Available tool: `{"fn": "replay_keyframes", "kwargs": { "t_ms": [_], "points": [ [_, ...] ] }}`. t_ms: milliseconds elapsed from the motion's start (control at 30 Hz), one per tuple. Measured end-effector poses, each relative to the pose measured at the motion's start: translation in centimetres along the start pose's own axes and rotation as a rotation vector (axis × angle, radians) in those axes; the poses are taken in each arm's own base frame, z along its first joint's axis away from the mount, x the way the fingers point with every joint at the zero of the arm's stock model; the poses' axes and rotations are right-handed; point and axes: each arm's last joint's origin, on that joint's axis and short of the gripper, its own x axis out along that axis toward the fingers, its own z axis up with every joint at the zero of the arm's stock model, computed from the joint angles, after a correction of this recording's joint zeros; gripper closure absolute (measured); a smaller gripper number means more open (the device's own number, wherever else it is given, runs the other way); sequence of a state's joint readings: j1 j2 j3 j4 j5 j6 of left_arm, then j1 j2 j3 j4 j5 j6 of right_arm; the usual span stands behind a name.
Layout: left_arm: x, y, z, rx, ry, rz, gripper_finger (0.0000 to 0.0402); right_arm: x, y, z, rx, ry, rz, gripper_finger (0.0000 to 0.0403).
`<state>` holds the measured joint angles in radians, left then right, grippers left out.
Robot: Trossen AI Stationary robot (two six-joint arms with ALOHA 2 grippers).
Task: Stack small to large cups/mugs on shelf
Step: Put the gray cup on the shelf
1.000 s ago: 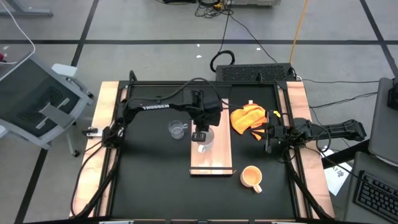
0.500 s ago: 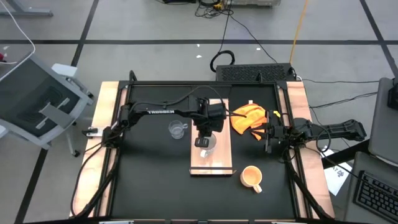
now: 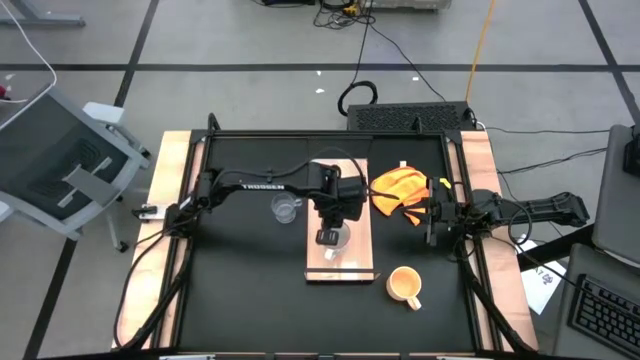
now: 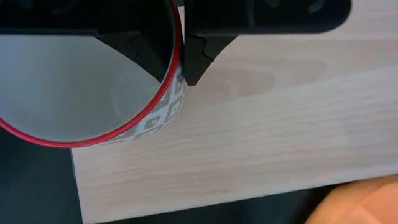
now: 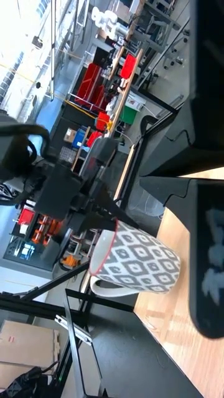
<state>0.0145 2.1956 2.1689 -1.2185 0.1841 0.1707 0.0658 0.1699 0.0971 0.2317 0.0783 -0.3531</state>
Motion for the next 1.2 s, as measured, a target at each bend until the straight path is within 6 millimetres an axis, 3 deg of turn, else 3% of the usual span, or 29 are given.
{"fn": "replay_keyframes", "kwargs": {
  "t_ms": [400,833,1200],
  "points": [
    [0.2,-1.6,0.6,0.041,-0.030,-0.011,0.0384,0.0,0.0,0.0,0.000,0.000,0.000,0.0403],
    [2.6,-1.3,0.5,-0.041,0.032,-0.019,0.0384,0.0,0.0,0.0,0.001,0.001,0.001,0.0403],
    [2.8,-1.3,0.5,-0.059,0.037,0.020,0.0384,0.1,0.0,-0.1,0.000,0.007,0.003,0.0403]
  ]
}}
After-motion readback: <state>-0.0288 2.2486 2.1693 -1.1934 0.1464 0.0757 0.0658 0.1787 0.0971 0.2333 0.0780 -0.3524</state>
